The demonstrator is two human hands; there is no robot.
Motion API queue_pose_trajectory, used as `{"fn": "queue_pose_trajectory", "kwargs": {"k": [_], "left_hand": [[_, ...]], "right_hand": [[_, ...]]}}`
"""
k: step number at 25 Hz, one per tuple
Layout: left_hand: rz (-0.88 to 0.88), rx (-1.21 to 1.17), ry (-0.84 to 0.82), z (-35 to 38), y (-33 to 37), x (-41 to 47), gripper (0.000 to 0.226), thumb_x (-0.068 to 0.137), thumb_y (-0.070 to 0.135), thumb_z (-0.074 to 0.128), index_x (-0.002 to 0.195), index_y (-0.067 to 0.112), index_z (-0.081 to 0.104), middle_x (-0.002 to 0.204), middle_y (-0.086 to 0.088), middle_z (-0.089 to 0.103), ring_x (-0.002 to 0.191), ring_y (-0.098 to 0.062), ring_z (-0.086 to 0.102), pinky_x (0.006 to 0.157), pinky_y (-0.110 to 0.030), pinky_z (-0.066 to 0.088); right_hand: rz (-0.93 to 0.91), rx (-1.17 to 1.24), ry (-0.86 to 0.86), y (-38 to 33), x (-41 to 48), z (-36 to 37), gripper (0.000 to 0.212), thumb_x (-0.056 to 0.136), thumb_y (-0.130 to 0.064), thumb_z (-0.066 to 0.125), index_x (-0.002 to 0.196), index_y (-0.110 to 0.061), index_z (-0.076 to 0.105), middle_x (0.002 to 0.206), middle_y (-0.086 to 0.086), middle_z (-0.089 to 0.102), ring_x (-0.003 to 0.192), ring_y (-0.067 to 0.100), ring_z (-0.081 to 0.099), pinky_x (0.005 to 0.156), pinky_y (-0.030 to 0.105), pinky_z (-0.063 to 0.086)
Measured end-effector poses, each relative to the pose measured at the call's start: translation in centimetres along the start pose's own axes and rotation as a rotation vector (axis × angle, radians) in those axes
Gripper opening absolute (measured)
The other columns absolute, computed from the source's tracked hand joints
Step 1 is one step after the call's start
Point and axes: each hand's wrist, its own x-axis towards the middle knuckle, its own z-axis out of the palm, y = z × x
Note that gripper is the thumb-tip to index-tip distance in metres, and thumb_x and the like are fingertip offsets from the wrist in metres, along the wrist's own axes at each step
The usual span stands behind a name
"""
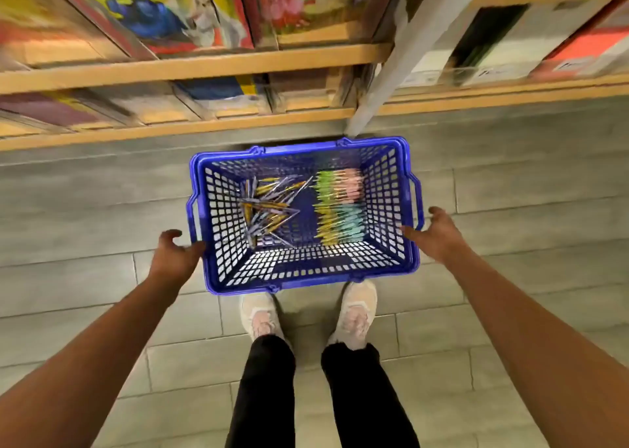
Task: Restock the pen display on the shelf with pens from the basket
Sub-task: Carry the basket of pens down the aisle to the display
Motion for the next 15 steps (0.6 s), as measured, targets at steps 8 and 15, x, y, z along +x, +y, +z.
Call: {"fn": "queue_pose_trajectory", "kwargs": {"k": [8, 15], "left_hand": [[-0.007, -0.266, 0.007, 5.2, -2.7, 8.3, 0.029, 0.087, 0.024, 0.078, 0.108, 0.013, 0.06, 0.114, -0.017, 0.07, 0.098, -0.035, 0.07, 0.091, -0.051, 0.058], [0.045, -0.434, 0.096, 4.8, -0.9, 7.2, 0.026, 0.088, 0.034, 0.078, 0.087, 0.02, 0.056, 0.089, -0.007, 0.071, 0.08, -0.027, 0.069, 0.073, -0.037, 0.06]], "right_hand": [[0.072, 0.222, 0.192, 1.0, 7.8, 5.2, 0.049, 0.081, -0.032, 0.082, 0.118, -0.009, 0.058, 0.116, 0.014, 0.069, 0.103, 0.035, 0.067, 0.095, 0.049, 0.055], [0.072, 0.35, 0.199, 1.2, 6.9, 3.8, 0.025, 0.083, -0.025, 0.079, 0.095, -0.019, 0.058, 0.101, 0.006, 0.071, 0.086, 0.027, 0.069, 0.081, 0.042, 0.059]]}}
